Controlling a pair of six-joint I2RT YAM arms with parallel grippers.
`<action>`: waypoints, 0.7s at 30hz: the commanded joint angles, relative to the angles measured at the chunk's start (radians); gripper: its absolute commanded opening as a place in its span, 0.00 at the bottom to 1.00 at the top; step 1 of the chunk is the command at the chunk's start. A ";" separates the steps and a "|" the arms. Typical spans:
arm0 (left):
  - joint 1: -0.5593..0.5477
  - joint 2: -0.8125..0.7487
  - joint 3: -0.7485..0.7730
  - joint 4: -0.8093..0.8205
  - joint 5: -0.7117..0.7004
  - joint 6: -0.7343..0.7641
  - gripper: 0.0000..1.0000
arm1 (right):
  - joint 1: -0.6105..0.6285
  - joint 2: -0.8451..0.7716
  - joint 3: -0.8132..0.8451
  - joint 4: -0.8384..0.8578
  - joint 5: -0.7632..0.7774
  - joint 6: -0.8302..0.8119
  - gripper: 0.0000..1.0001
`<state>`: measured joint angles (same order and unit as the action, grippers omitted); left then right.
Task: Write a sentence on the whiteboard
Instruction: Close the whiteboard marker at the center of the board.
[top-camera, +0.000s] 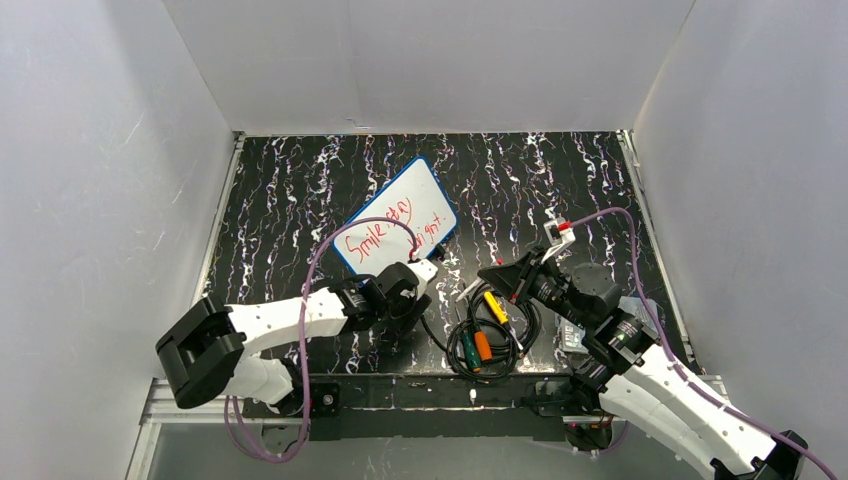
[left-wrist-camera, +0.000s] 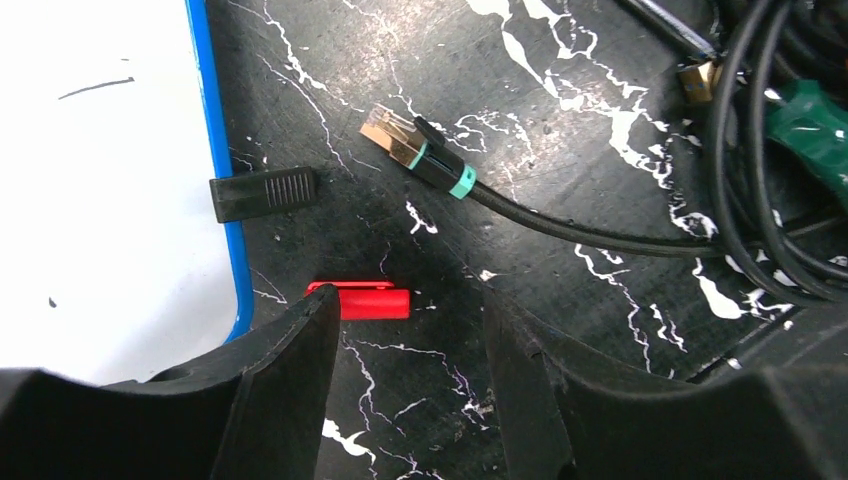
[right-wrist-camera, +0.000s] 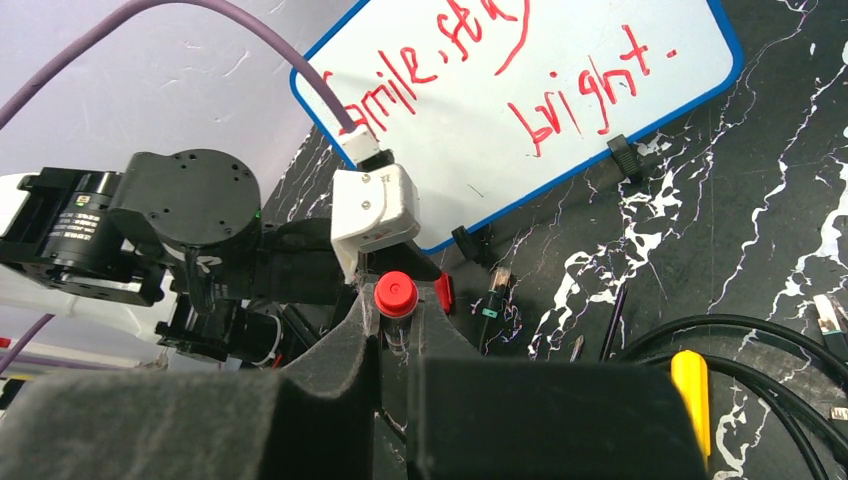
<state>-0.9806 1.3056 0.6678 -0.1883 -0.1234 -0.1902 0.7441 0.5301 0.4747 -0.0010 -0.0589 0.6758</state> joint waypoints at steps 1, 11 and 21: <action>0.009 0.021 0.034 -0.004 -0.043 -0.003 0.53 | -0.003 -0.021 -0.011 0.030 0.004 -0.016 0.01; 0.010 0.005 -0.015 0.005 -0.067 -0.082 0.58 | -0.003 -0.019 -0.016 0.036 -0.004 -0.015 0.01; 0.011 -0.003 -0.026 0.000 -0.142 -0.103 0.63 | -0.003 -0.013 -0.019 0.047 -0.013 -0.010 0.01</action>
<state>-0.9745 1.3293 0.6579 -0.1833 -0.2085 -0.2722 0.7441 0.5232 0.4591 -0.0029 -0.0631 0.6758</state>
